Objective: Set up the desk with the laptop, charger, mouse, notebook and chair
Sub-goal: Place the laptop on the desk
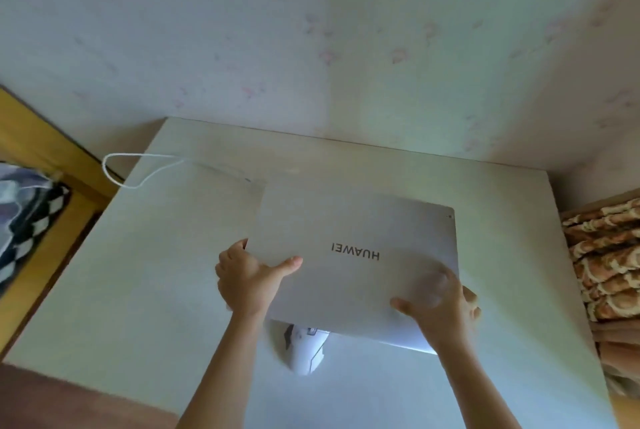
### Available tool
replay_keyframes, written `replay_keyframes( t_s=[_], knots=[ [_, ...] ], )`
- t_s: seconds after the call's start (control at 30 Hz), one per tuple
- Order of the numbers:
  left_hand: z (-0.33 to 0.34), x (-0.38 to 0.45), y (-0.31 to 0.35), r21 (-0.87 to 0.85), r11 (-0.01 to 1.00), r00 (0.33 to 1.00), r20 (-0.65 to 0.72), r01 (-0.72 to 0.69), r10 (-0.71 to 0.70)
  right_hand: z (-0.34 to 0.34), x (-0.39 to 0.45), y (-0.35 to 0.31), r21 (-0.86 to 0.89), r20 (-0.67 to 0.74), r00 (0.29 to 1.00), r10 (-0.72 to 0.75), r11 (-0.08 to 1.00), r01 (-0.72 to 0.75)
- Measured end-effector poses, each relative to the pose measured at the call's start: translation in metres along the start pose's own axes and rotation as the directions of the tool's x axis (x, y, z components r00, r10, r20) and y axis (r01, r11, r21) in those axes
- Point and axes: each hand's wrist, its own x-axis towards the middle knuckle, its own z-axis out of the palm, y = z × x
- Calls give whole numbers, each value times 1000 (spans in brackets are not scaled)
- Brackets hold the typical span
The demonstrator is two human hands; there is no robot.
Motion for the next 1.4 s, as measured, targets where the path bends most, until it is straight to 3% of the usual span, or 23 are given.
replay_keyframes(
  t_s=[0.2, 0.4, 0.77, 1.0, 1.2, 1.4],
  knots=[
    [-81, 12, -76, -34, 997, 994, -83, 73, -75, 53, -66, -34, -53, 57, 994, -94, 994, 97],
    [-141, 45, -160, -144, 986, 993, -74, 85, -96, 121, -127, -68, -38, 24, 983, -183, 982, 184],
    [-199, 160, -269, -110, 994, 1000, 25, 14, -12, 276, -206, -99, 57, -38, 999, -22, 998, 24],
    [-192, 181, -288, -106, 994, 993, 119, 0, 12, 299, -218, -95, 35, -82, 996, 36, 999, -34],
    [-184, 190, -283, -21, 998, 990, 132, -54, 56, 294, -218, -96, 116, -74, 997, 34, 993, -25],
    [-167, 201, -301, 21, 995, 986, 137, -97, 93, 289, -218, -100, 87, -55, 998, 13, 996, -8]
  ],
)
